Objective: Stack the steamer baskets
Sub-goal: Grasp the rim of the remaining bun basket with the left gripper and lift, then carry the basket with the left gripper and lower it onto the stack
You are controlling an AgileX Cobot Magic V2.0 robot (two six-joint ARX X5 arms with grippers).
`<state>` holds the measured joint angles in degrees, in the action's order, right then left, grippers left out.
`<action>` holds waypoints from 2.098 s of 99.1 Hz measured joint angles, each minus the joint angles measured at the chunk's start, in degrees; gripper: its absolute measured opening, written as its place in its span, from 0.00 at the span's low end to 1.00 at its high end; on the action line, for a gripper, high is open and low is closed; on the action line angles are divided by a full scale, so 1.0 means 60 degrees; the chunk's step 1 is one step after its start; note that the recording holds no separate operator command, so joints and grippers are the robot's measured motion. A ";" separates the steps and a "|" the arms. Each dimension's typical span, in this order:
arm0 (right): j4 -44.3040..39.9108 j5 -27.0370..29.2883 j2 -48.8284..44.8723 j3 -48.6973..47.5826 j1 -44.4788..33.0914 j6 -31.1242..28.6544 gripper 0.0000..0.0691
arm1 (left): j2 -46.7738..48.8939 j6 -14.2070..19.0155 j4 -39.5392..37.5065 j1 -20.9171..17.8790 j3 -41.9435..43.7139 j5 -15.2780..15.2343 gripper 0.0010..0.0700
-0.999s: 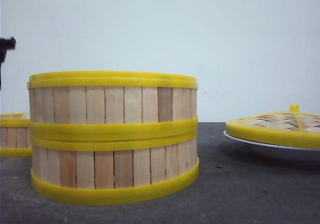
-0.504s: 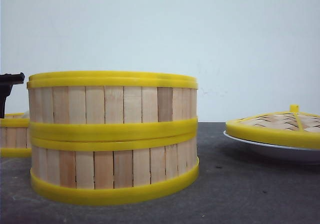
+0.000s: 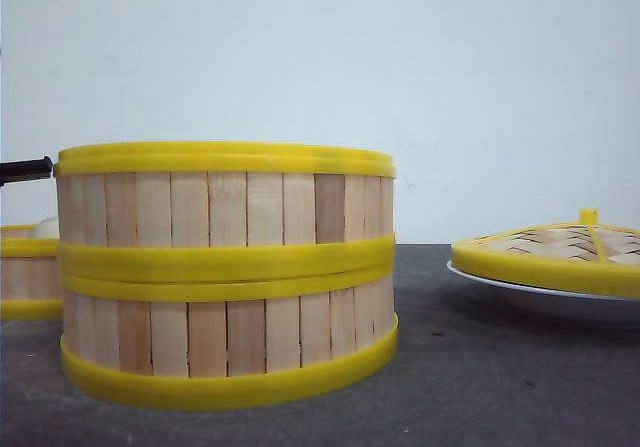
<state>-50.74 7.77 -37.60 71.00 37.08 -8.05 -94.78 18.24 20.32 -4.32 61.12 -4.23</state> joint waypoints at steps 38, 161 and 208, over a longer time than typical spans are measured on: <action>0.0000 0.0000 -0.0018 0.0000 0.0000 -0.0004 0.44 | -0.0004 -0.0029 0.0357 -0.0186 0.0317 0.0404 0.03; -0.0211 0.0000 -0.0018 0.0000 0.0000 0.0040 0.44 | 0.3756 -0.2688 0.5686 0.2725 0.3829 0.3799 0.03; -0.0211 0.0000 -0.0018 0.0000 0.0000 0.0047 0.44 | 0.2317 -0.2954 0.5657 0.3697 0.3829 0.3220 0.03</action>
<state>-52.01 7.77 -37.71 71.00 37.08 -7.77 -80.88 0.51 54.26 17.87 84.09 15.09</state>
